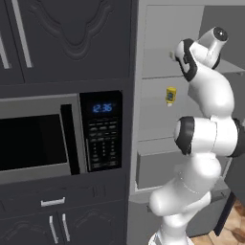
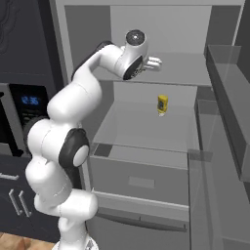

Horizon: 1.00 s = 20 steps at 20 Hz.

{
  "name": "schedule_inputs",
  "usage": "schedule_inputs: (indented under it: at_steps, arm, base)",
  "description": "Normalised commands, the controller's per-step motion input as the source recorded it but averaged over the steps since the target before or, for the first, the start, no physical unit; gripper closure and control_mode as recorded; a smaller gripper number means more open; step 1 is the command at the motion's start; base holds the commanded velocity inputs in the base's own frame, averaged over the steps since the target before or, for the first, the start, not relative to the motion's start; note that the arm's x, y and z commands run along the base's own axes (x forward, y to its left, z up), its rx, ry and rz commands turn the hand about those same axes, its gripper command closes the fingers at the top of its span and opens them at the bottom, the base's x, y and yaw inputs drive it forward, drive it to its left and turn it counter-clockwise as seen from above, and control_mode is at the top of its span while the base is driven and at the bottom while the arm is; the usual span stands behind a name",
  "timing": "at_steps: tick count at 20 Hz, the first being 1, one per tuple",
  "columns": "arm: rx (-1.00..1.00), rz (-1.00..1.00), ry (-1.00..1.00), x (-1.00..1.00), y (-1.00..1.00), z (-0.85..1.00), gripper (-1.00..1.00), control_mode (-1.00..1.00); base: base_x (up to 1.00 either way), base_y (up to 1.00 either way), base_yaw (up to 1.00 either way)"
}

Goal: Retrieve the butter from the fridge and place it on a plate on the dining table. Then retrieve the butter knife by the fridge and place it near the plate.

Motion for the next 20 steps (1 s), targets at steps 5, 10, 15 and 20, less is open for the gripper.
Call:
schedule_inputs:
  at_steps: [5,10,15,20]
  arm:
    - [-0.08,0.05,-0.05,-1.00,0.00,0.00,1.00,-1.00]
    - [-0.09,0.06,0.00,-1.00,0.00,0.25,1.00,-1.00]
    - [-0.11,0.04,0.09,-1.00,0.00,0.10,1.00,-1.00]
    - [-0.09,0.02,0.05,-1.00,0.21,0.00,1.00,-1.00]
  base:
    - [0.00,0.00,0.00]
    - [0.00,0.00,0.00]
    - [0.00,0.00,0.00]
    - [0.00,0.00,0.00]
